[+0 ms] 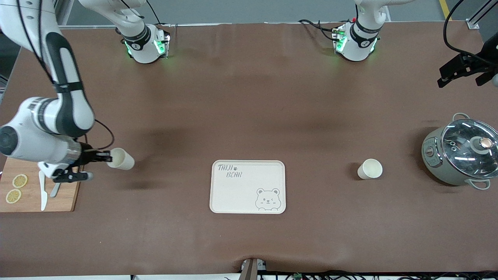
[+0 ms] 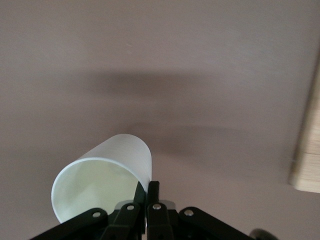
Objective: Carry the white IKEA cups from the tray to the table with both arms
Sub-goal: 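Lift the second cup with the right gripper toward the cutting board, then lower the cup beside the cutting board and open the right gripper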
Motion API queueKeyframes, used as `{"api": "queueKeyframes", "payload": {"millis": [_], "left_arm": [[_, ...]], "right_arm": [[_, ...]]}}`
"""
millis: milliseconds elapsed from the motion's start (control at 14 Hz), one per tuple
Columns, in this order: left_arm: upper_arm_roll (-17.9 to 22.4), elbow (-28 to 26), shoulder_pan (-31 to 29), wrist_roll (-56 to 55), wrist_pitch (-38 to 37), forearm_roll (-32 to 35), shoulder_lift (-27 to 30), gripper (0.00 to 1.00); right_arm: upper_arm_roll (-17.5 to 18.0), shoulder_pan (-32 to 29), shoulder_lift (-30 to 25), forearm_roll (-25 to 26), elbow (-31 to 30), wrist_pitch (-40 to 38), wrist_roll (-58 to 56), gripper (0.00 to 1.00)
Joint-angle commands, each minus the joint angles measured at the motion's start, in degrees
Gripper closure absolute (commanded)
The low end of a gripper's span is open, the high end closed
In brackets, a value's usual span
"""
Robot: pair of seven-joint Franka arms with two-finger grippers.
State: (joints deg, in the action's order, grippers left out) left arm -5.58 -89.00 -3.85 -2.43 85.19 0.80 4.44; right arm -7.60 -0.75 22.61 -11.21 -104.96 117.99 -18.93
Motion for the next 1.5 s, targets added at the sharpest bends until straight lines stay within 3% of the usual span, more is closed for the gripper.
{"api": "queueKeyframes", "payload": {"millis": [0,214,500,857,929,1000,1429], "left_arm": [[0.1,-2.1,0.3,1.1,2.9,-0.4,0.7,0.00],[-0.4,-4.0,0.2,1.2,4.6,-0.4,1.2,0.00],[-0.9,-4.8,0.1,1.2,4.6,-0.1,1.7,0.00],[-0.8,-5.1,-0.3,1.2,4.1,0.3,1.8,0.00],[-0.8,-5.2,-0.4,1.2,3.9,0.3,1.7,0.00],[-0.8,-5.2,-0.4,1.2,3.8,0.3,1.7,0.00],[-0.8,-5.7,-0.4,1.1,3.3,0.5,1.8,0.00]], "right_arm": [[1.3,-4.9,-4.8,0.7,-7.6,0.7,-6.7,1.00],[1.3,-7.7,-4.2,2.5,-10.3,3.1,-8.0,1.00],[1.3,-7.7,-4.2,2.6,-18.1,12.7,-10.0,1.00],[1.4,-7.8,-4.1,2.6,-19.5,13.6,-9.9,0.99],[1.4,-7.9,-3.9,2.6,-19.2,13.6,-10.0,0.20],[1.4,-8.3,-3.9,2.5,-18.8,12.6,-10.0,0.00],[1.4,-8.3,-3.9,2.6,-14.1,5.2,-13.1,0.00]]}}
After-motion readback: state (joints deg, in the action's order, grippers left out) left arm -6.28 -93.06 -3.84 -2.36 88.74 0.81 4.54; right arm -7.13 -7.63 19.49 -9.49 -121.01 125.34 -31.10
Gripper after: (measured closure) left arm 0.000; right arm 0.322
